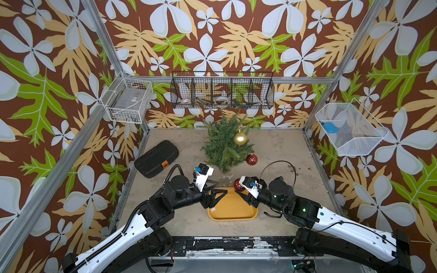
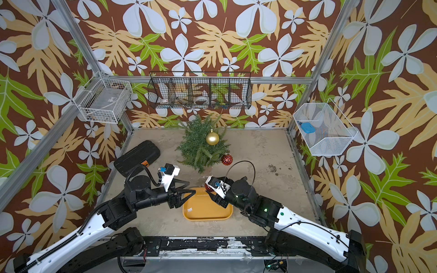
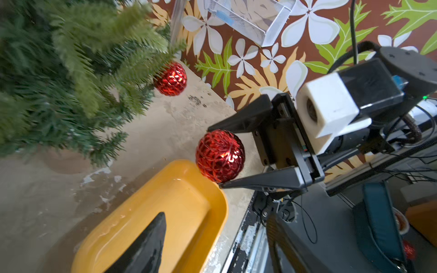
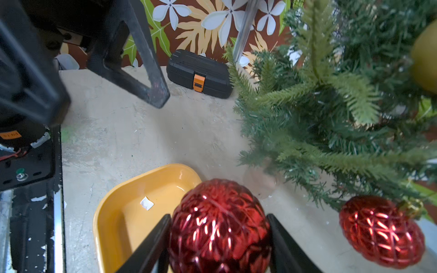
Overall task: Decorate the small christmas tree with ornaments
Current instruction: Pick up an ornament from the container.
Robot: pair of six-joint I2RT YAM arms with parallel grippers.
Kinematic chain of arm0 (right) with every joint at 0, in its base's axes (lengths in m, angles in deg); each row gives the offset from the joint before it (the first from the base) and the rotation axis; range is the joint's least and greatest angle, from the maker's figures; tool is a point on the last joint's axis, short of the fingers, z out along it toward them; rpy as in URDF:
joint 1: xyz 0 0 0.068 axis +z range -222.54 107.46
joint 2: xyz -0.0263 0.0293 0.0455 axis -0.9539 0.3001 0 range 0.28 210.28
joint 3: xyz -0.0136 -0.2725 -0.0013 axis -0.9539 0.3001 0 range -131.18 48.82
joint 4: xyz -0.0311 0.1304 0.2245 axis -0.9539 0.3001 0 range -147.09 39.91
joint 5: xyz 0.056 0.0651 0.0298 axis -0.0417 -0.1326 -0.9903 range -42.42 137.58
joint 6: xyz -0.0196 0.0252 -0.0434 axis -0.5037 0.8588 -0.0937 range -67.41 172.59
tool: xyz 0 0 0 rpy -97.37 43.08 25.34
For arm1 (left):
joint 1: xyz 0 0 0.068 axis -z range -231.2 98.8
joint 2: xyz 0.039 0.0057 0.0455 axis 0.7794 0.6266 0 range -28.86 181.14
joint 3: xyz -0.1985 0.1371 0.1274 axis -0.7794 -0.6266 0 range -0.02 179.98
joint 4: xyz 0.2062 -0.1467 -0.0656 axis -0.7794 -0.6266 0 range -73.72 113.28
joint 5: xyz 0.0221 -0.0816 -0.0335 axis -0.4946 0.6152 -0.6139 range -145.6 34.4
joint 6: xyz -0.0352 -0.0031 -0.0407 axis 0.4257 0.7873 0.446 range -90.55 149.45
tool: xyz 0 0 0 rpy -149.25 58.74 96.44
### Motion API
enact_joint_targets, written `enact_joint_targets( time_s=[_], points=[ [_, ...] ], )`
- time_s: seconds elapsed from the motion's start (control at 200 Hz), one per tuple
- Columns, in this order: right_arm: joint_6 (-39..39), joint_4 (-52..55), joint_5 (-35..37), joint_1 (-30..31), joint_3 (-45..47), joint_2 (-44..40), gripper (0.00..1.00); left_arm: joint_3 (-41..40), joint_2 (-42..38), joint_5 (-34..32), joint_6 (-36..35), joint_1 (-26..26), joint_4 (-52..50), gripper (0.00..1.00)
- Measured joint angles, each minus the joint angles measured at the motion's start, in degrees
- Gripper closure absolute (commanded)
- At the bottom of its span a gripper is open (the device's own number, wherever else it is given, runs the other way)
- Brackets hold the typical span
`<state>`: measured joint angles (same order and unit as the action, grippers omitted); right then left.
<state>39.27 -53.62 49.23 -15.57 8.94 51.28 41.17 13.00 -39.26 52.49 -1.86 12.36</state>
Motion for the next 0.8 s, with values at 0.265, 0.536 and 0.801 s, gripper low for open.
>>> enact_joint_targets(
  time_s=[0.265,0.536,0.801],
  points=[
    [-10.27,0.02,-4.94,0.00,-2.01,1.05,0.39,0.55,3.76,-7.08,5.01,8.31,0.24,0.31],
    [-13.29,0.79,-7.45,0.00,-2.10,0.72,0.40,1.38,6.43,-10.62,7.41,8.90,3.52,0.29],
    [-13.94,0.90,-7.67,0.00,-2.12,-0.35,0.41,2.05,10.27,-10.23,8.57,8.90,7.74,0.28]
  ],
)
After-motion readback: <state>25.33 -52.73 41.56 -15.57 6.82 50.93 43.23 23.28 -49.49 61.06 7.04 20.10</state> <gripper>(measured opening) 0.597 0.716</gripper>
